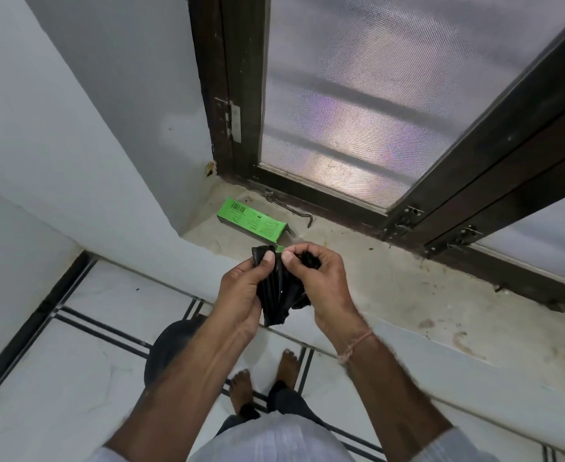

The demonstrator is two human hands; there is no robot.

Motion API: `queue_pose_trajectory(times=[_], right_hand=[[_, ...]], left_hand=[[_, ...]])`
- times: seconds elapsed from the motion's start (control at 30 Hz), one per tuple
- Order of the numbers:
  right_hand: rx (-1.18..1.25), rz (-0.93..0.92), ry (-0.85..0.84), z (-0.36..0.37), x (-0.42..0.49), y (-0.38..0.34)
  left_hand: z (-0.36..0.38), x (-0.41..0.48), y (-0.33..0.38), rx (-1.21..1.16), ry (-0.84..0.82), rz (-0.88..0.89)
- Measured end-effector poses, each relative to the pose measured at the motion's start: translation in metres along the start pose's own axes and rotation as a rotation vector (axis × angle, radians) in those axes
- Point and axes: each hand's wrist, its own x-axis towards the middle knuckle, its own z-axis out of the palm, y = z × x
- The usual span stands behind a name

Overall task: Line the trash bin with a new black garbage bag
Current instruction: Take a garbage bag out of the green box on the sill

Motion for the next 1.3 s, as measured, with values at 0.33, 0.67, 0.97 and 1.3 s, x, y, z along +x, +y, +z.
queue_pose_trajectory(times=[0.33, 0.67, 0.97, 1.3], right_hand=[[0.227, 0.025, 0.103, 0.003, 0.0, 0.001], [0.513, 0.118, 0.093, -0.01, 0.007, -0.001], [0.594, 0.158, 0.037, -0.015, 0.008, -0.002], [0.448, 0.072, -0.032, -0.042, 0.012, -0.004]], left_hand=[[0.0, 0.008, 0.001, -0.078, 0.0, 0.038], [-0.014, 0.014, 0.012, -0.126, 0.057, 0.129], [-0.018, 0.016, 0.019, -0.161, 0.09, 0.172], [-0.036, 0.021, 0.026, -0.168, 0.138, 0.217]])
